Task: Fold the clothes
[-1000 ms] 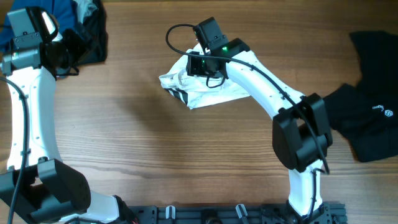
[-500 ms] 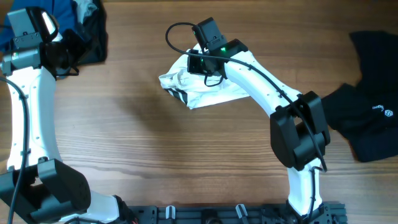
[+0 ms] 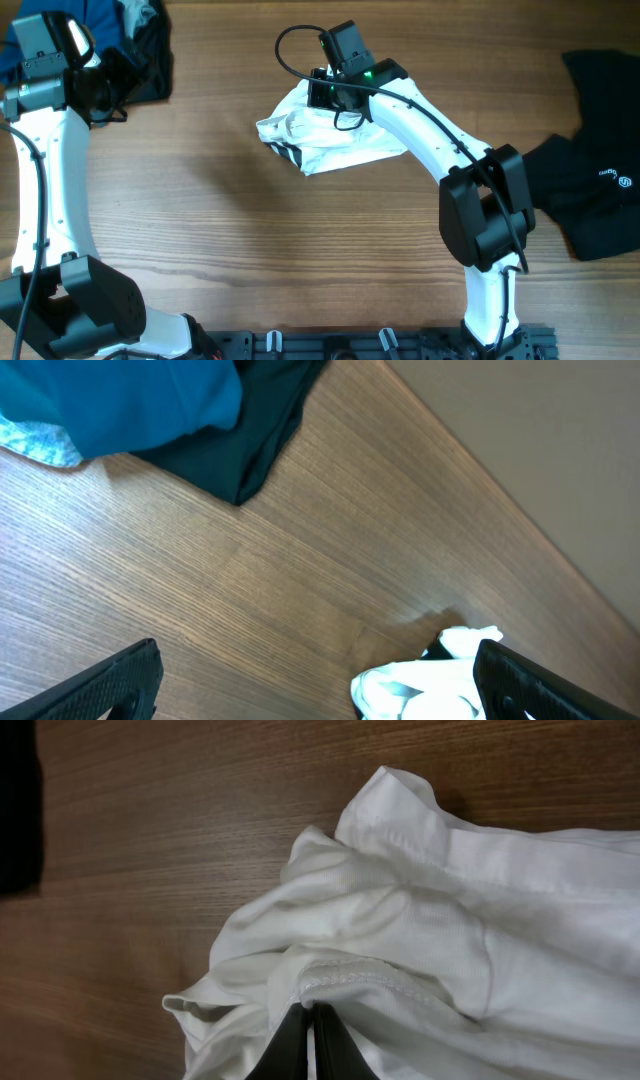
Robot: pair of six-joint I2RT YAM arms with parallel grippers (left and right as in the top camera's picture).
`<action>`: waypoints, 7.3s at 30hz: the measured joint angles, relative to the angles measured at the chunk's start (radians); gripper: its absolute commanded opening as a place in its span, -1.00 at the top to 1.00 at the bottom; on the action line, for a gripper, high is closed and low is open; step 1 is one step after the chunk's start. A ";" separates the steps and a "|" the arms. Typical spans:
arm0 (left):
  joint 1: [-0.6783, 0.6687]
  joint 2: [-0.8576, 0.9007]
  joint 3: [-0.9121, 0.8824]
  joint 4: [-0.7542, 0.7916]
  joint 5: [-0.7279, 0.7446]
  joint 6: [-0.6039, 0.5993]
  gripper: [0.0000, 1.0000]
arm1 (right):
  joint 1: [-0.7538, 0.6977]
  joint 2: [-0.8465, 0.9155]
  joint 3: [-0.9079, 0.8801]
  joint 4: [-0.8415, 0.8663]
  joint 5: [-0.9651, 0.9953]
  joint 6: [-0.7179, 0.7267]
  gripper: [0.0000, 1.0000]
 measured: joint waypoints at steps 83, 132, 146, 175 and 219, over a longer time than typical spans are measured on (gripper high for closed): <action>0.000 0.000 0.000 -0.009 -0.032 0.051 -1.00 | -0.158 0.007 0.082 -0.269 -0.034 -0.065 0.93; 0.000 0.000 0.000 -0.013 -0.119 0.055 -1.00 | 0.009 0.073 0.134 -0.175 -0.113 -0.116 0.07; 0.000 0.000 0.000 -0.013 -0.119 0.055 -1.00 | -0.001 0.093 0.134 -0.215 -0.089 -0.051 0.91; 0.000 0.000 0.000 -0.003 -0.120 0.055 -1.00 | -0.136 -0.079 -0.058 -0.114 -0.169 -0.476 0.04; 0.000 0.000 0.000 -0.001 -0.120 0.055 -1.00 | -0.285 -0.206 -0.070 -0.317 -0.170 -0.473 0.91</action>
